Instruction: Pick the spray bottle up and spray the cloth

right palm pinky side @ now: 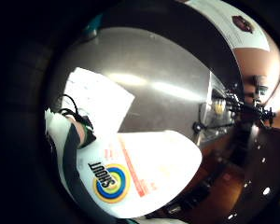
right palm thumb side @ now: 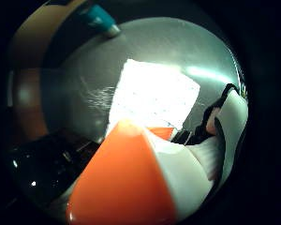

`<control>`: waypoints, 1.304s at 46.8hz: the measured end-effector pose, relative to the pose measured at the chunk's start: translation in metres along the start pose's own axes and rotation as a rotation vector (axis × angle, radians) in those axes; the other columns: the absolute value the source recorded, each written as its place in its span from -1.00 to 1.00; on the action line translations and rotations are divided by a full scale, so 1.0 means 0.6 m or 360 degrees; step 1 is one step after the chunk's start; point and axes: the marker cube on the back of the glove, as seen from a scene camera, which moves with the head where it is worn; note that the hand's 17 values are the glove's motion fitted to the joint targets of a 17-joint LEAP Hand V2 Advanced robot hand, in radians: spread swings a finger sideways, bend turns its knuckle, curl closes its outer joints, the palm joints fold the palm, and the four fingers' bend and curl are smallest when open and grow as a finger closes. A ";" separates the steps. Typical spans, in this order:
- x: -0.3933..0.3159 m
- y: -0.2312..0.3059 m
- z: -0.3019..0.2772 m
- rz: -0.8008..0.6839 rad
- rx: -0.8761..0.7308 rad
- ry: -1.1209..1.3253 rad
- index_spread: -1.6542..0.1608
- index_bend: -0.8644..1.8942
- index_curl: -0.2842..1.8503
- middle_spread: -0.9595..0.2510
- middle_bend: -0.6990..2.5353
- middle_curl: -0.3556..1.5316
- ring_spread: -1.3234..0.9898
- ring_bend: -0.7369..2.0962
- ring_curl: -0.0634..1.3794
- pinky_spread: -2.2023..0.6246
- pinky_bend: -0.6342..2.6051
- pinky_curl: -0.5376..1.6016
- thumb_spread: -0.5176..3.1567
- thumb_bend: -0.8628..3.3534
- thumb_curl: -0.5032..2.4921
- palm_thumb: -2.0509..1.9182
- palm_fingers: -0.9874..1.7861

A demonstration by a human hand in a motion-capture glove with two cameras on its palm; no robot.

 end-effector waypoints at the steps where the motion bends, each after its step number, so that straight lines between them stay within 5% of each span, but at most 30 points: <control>1: -0.014 -0.002 -0.017 0.0027 0.0040 -0.0124 0.65 -0.02 -0.23 0.40 -0.17 -0.08 0.00 -0.02 -0.28 0.42 -0.43 -0.15 -0.63 -0.61 -0.15 0.51 0.71; 19: -0.164 -0.027 -0.175 -0.0098 0.0562 -0.1459 0.65 -0.02 -0.23 0.40 -0.17 -0.08 -0.01 -0.03 -0.28 0.42 -0.43 -0.15 -0.63 -0.61 -0.15 0.51 0.71; 28: -0.258 -0.015 -0.245 -0.0341 0.0536 -0.2415 0.65 -0.02 -0.23 0.40 -0.17 -0.08 0.00 -0.02 -0.28 0.43 -0.43 -0.15 -0.63 -0.61 -0.15 0.50 0.71; 32: -0.307 -0.066 -0.208 -0.0212 0.0692 -0.2292 0.65 -0.03 -0.23 0.40 -0.17 -0.08 0.00 -0.02 -0.28 0.43 -0.42 -0.15 -0.63 -0.61 -0.15 0.51 0.71; 48: -0.508 -0.162 -0.080 -0.0401 0.0428 -0.2286 0.65 -0.03 -0.23 0.42 -0.17 -0.08 0.00 -0.03 -0.28 0.45 -0.43 -0.15 -0.62 -0.61 -0.14 0.51 0.70; 56: -0.583 -0.257 -0.041 -0.0194 0.0598 -0.2297 0.65 -0.03 -0.22 0.43 -0.18 -0.08 0.00 -0.03 -0.28 0.45 -0.43 -0.15 -0.61 -0.61 -0.14 0.51 0.69; 61: -0.607 -0.252 -0.013 -0.0310 0.0406 -0.2284 0.65 -0.03 -0.22 0.44 -0.18 -0.08 0.01 -0.03 -0.29 0.46 -0.43 -0.15 -0.61 -0.61 -0.14 0.51 0.69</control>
